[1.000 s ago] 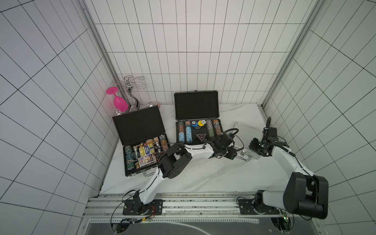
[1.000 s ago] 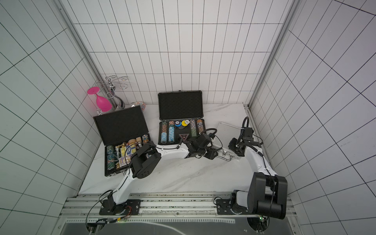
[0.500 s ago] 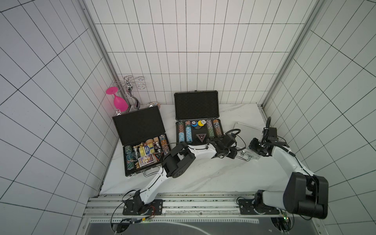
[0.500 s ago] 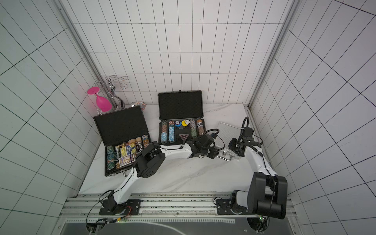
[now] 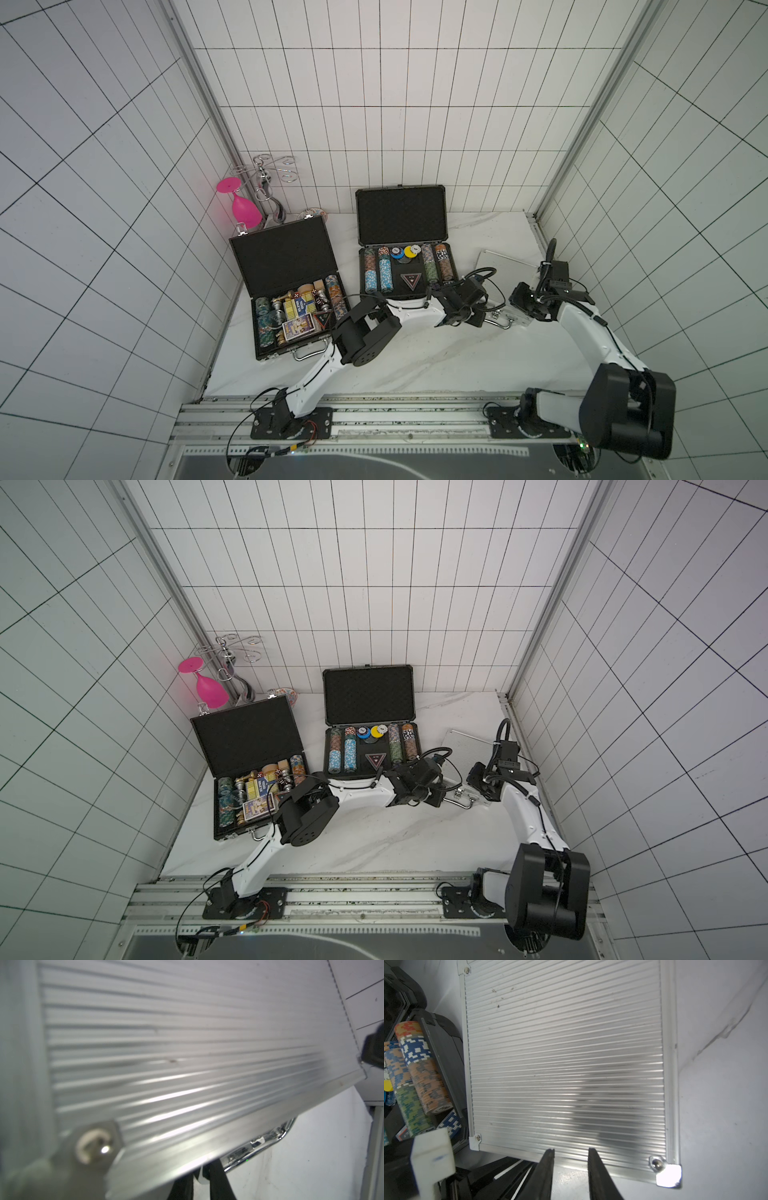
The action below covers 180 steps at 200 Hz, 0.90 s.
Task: Close the poker set cases
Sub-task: Adjust the poker set case at the center of the board.
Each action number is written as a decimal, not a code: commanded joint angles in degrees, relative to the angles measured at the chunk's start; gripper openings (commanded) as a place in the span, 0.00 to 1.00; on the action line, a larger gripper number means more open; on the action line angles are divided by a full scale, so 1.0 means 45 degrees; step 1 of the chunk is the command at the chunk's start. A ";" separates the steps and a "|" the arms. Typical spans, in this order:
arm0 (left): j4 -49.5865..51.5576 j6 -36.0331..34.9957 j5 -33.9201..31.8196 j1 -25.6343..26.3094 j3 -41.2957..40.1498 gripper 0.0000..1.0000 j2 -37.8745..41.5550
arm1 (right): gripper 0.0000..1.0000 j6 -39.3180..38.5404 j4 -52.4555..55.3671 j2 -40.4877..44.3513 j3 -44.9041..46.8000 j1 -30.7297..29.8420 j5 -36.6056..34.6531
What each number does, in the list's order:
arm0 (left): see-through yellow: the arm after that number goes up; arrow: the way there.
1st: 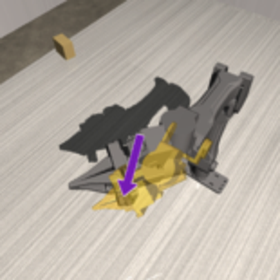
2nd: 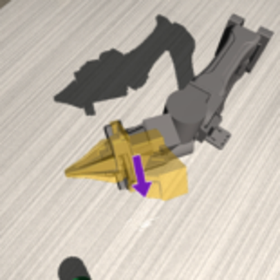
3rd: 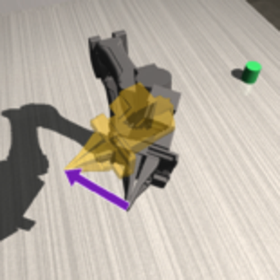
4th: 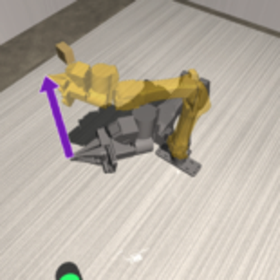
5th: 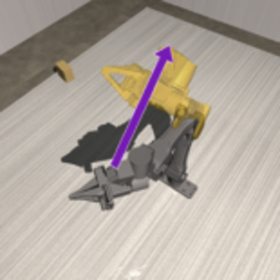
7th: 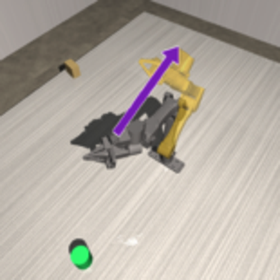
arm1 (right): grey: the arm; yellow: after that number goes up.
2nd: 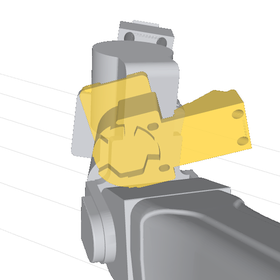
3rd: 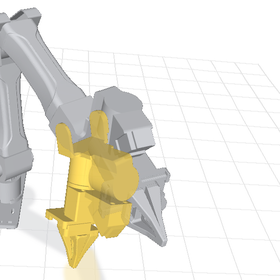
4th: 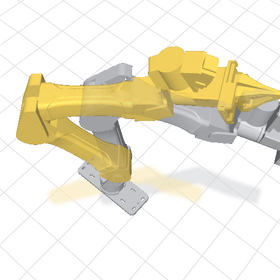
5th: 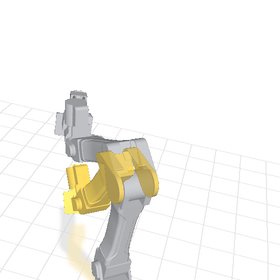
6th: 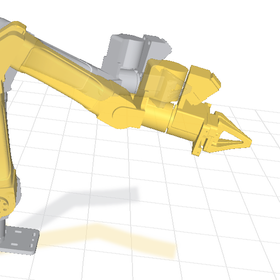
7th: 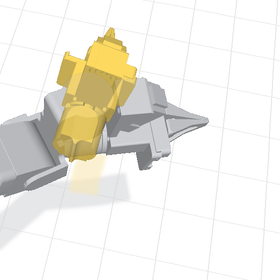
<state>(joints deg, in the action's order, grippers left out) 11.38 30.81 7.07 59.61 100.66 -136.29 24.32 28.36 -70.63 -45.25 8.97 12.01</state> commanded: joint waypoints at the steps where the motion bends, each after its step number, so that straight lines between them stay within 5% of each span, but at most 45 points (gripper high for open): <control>1: -0.0511 0.0472 0.0415 -0.0312 -0.0259 0.02 -0.0423 | 0.31 -0.0164 0.0667 0.0385 -0.0618 -0.0041 0.0177; 180: -0.1849 0.0644 0.1397 -0.0626 -0.1368 0.00 0.2248 | 0.32 -0.0373 0.2260 0.1907 0.0186 -0.0607 0.1656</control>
<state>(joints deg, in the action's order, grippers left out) 8.64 32.82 11.92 57.14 94.19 -131.96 23.53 35.77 -63.40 -45.17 7.01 18.48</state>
